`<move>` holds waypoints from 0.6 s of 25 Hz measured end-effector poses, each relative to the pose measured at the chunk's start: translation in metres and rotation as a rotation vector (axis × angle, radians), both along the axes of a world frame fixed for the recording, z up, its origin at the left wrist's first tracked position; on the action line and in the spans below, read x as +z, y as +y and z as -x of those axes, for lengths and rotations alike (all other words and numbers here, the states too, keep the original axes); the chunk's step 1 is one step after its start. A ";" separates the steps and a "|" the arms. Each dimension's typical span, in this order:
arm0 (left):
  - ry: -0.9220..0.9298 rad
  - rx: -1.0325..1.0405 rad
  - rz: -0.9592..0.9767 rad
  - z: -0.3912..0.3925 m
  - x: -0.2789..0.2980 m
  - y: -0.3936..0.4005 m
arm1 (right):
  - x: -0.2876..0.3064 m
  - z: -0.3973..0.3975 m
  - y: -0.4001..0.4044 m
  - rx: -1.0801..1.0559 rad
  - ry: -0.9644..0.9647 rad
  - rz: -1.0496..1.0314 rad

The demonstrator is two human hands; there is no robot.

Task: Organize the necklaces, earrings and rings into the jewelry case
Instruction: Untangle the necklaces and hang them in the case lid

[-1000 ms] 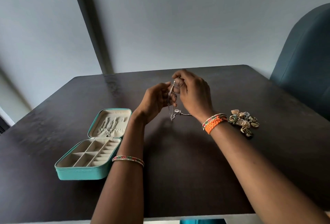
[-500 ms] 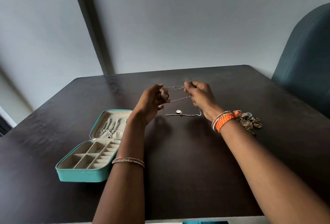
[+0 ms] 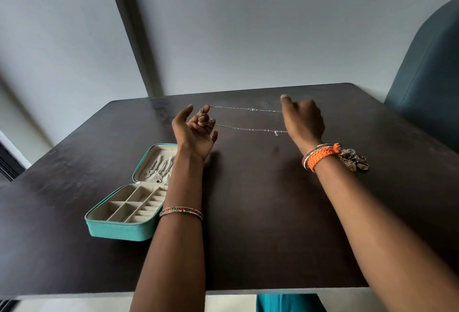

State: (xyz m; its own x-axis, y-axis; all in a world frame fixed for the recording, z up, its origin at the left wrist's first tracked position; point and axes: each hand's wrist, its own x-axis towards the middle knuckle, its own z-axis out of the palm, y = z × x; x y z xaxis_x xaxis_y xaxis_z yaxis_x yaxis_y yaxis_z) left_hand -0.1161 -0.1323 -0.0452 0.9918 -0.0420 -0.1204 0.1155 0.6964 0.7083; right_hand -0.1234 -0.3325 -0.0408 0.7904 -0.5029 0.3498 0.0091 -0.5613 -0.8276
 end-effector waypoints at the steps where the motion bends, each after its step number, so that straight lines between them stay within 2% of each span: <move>1: -0.005 -0.016 0.026 0.000 0.000 0.000 | 0.001 -0.002 -0.002 0.009 0.002 -0.231; 4: -0.053 -0.071 0.119 -0.002 -0.003 0.004 | 0.005 -0.006 -0.011 0.179 -0.023 -1.023; 6: -0.109 -0.105 0.156 0.000 -0.003 0.003 | 0.002 -0.009 -0.015 0.328 -0.056 -1.309; 7: -0.127 -0.114 0.164 0.001 -0.003 0.001 | 0.003 -0.008 -0.015 0.384 -0.076 -1.362; 8: -0.135 -0.117 0.167 0.002 -0.002 -0.001 | 0.004 -0.009 -0.013 0.419 -0.087 -1.327; 9: -0.139 -0.119 0.166 0.003 -0.001 -0.003 | 0.005 -0.007 -0.010 0.443 -0.090 -1.182; 12: -0.162 -0.163 0.171 0.003 -0.002 -0.008 | 0.008 0.001 0.002 0.577 0.001 -0.489; 13: -0.172 -0.185 0.159 0.003 -0.001 -0.009 | 0.009 0.005 0.006 0.668 0.061 -0.363; 15: -0.185 -0.235 0.081 0.004 0.001 -0.012 | 0.014 0.011 0.009 0.833 0.151 -0.270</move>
